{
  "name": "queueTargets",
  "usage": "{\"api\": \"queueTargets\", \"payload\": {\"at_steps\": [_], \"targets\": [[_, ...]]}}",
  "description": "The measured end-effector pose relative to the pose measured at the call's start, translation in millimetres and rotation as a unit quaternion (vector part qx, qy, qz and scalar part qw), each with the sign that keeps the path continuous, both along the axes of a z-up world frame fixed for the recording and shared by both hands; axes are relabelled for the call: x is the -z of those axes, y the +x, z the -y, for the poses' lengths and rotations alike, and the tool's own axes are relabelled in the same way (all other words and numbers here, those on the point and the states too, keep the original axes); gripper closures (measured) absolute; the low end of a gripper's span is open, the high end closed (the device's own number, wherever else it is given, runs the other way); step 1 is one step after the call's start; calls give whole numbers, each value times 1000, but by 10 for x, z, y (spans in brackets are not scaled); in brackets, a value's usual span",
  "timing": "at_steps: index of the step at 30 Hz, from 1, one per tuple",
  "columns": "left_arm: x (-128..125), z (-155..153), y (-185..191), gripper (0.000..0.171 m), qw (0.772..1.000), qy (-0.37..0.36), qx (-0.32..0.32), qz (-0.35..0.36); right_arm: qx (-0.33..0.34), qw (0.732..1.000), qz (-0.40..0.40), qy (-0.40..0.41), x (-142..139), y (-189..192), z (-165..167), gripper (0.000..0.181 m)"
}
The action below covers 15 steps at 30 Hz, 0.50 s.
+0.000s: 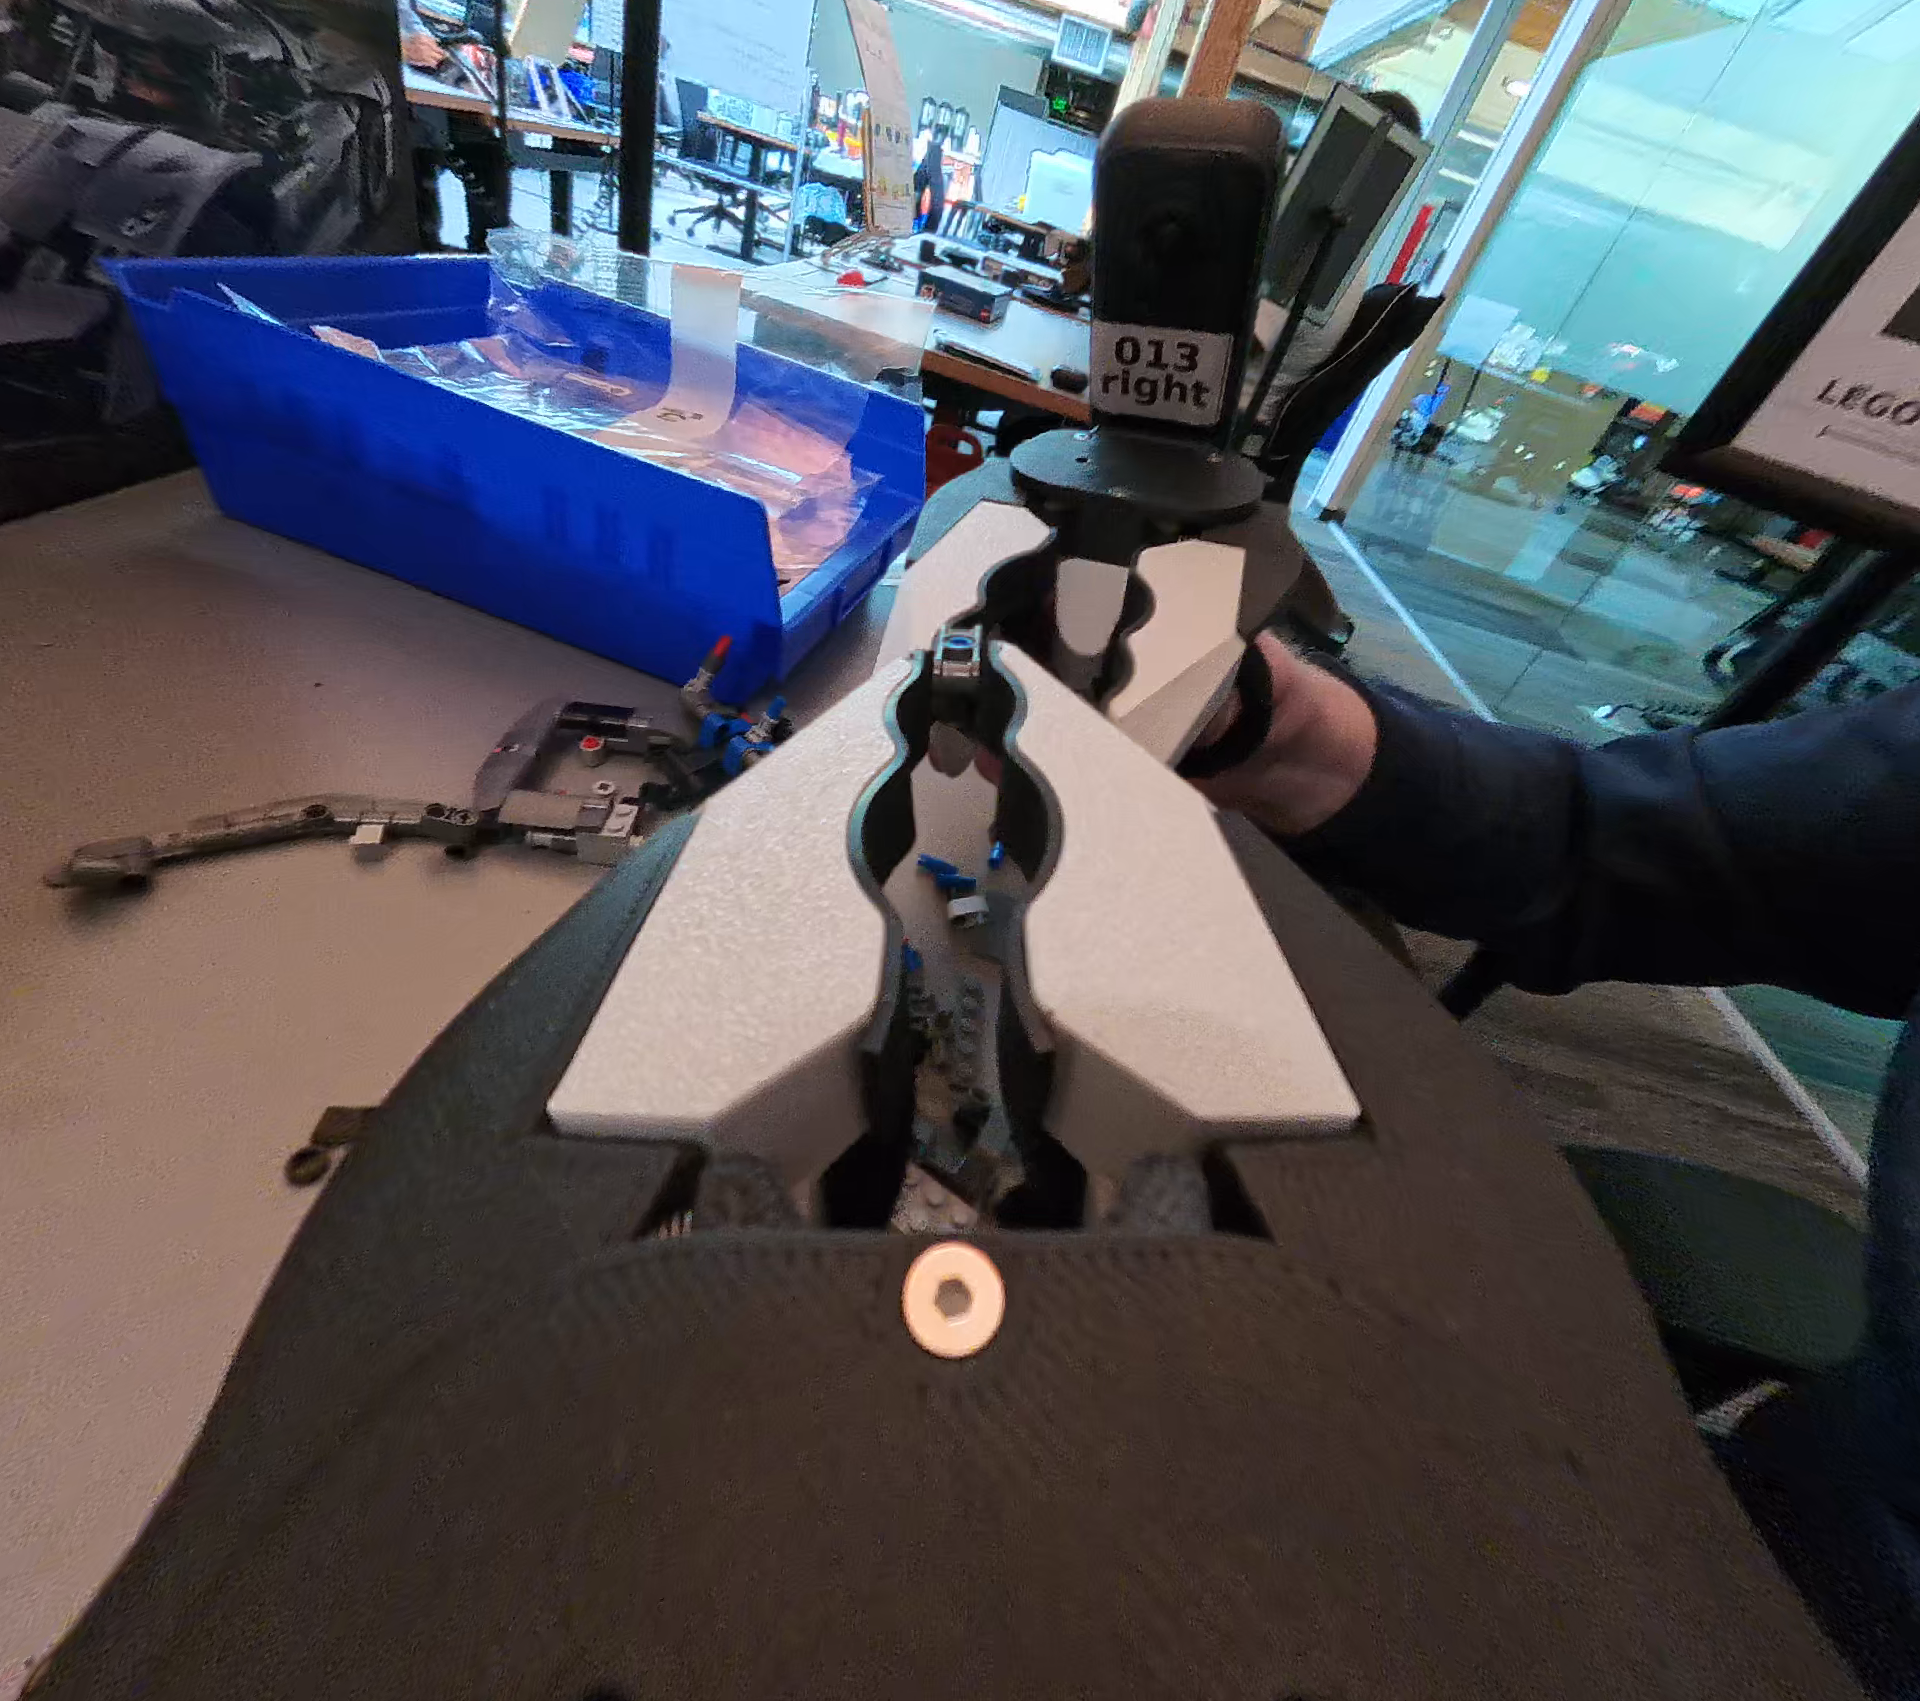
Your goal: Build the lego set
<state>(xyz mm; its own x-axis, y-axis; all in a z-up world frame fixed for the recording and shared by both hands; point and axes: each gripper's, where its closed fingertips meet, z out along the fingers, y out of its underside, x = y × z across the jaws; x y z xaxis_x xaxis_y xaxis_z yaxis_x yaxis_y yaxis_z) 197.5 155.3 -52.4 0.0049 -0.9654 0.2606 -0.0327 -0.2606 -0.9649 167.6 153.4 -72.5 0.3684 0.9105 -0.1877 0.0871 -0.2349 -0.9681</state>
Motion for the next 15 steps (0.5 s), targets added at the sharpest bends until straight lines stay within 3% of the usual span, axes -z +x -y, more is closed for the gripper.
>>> {"api": "queueTargets", "payload": {"at_steps": [2,4,12,13,14,15], "targets": [[-7,30,17,166,1000,3,7,3,-3,1000,-9,-2,-25,11,5,148],[-1,35,33,166,1000,12,2,-1,9,1000,-7,3,-25,35,-22,161],[-34,47,15,166,998,52,-18,-11,9,1000,-1,10,-40,42,-11,164],[-107,7,-13,166,998,52,-36,8,4,1000,-1,7,-28,38,1,164],[-243,-5,-71,166,998,41,-32,44,0,1000,13,10,16,35,15,181],[-310,-65,-136,166,998,22,-38,55,4,999,34,14,83,25,9,181]]}}
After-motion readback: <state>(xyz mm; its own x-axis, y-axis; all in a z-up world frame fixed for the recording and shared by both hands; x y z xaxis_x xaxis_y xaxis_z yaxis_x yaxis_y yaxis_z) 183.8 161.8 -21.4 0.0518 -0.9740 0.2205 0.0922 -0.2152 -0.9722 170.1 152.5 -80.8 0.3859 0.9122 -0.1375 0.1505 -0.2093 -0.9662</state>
